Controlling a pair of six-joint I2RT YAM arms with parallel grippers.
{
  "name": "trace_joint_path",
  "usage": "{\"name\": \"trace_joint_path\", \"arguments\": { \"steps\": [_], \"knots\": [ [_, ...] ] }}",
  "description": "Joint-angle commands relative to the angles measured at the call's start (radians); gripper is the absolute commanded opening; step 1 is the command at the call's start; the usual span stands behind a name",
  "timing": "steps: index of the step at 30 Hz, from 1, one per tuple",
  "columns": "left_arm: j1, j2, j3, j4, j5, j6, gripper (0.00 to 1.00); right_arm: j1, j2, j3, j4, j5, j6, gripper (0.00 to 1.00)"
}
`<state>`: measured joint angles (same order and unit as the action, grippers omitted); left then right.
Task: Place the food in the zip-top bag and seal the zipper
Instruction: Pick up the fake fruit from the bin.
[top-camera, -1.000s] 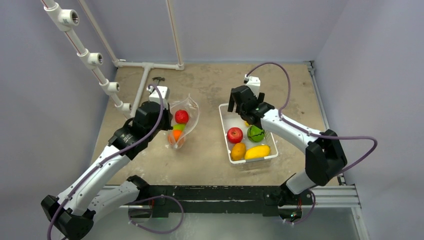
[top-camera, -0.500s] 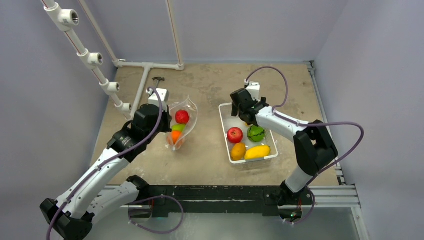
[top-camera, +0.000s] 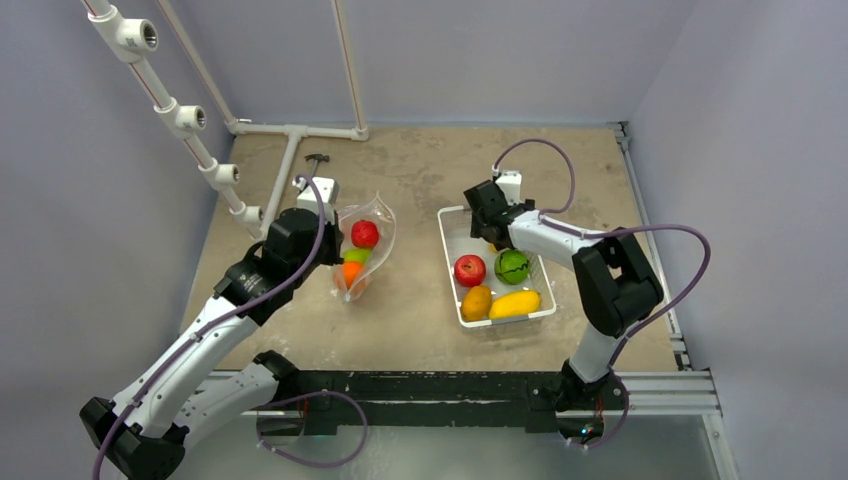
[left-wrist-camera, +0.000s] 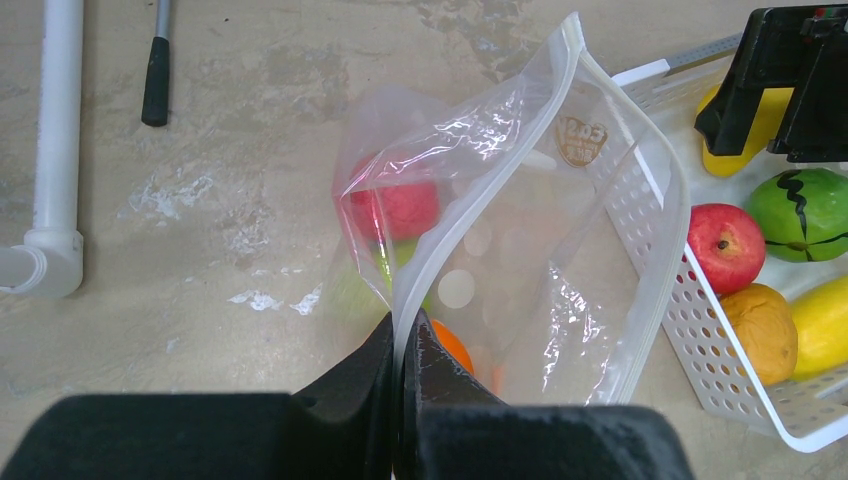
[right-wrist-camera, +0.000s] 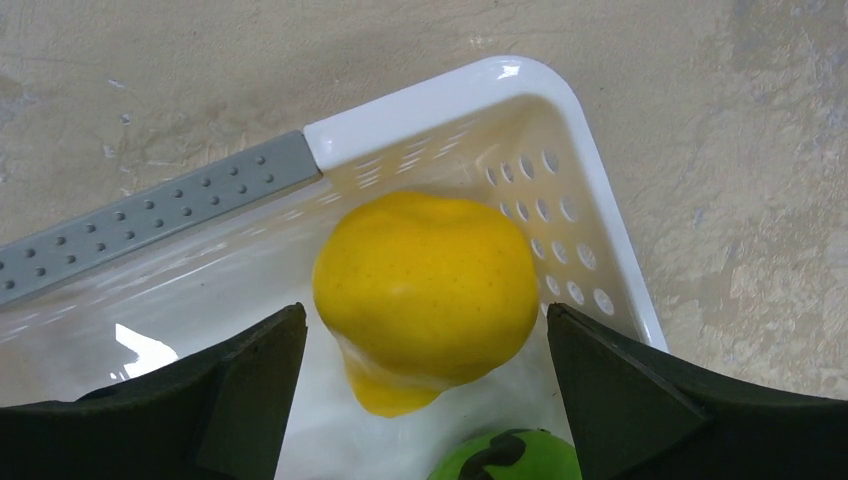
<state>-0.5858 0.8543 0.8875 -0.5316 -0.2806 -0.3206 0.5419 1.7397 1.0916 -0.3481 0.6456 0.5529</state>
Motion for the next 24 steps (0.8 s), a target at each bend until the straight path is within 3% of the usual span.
{"name": "trace_joint_path", "arguments": {
  "steps": [1, 15, 24],
  "knots": [
    [-0.003, -0.007, -0.004, 0.034, 0.008, 0.015, 0.0, -0.009, 0.005, 0.017, 0.041, 0.029, -0.024, 0.89],
    [-0.002, -0.005, -0.003, 0.032, 0.004, 0.018, 0.0, -0.015, -0.044, 0.015, 0.064, -0.022, -0.042, 0.36],
    [-0.003, -0.006, -0.005, 0.031, 0.004, 0.02, 0.0, -0.015, -0.159, 0.011, 0.07, -0.077, -0.054, 0.29]
  ]
}}
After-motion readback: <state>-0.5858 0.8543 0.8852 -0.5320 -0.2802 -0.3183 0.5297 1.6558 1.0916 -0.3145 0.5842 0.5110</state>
